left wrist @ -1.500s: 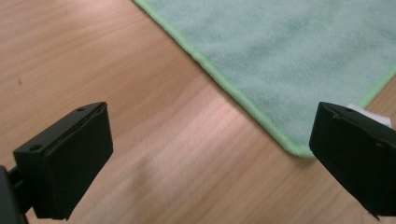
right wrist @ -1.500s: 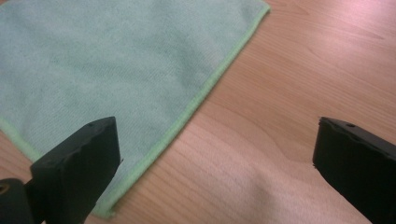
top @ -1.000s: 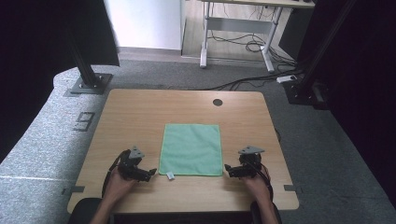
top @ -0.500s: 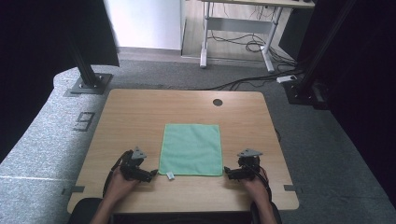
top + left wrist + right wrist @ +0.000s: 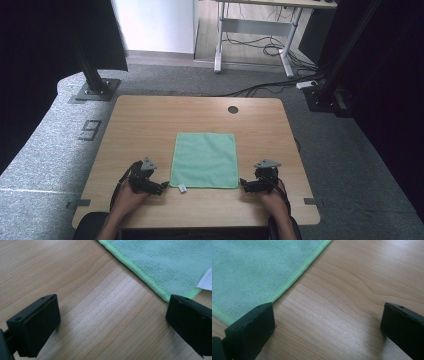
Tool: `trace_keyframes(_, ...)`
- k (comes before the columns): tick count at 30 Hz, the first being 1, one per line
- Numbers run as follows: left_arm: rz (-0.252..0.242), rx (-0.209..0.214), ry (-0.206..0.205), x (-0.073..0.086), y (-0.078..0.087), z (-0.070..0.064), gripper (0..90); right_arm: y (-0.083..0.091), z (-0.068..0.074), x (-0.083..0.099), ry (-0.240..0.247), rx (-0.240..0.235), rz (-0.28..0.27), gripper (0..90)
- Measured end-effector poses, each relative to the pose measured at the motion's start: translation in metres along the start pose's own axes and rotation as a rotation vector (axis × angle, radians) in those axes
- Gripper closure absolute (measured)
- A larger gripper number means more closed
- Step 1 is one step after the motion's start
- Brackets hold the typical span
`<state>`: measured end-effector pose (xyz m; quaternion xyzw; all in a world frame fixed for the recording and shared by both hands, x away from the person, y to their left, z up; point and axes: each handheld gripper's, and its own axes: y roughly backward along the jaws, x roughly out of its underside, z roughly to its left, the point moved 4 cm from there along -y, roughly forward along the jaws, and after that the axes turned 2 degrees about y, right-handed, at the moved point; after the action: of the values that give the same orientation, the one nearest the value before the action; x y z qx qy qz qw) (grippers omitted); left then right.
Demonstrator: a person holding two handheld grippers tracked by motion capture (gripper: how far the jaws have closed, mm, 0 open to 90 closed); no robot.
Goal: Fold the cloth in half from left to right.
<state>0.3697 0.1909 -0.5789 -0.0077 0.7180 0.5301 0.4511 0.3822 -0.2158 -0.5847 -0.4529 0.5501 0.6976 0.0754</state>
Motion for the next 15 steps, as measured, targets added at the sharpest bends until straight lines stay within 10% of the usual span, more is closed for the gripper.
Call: trace_keyframes(15,0.015,0.021,0.003,-0.0018,0.0008,0.0021,0.0,0.0000,0.0003,0.0000,-0.004,0.004,-0.001,0.0)
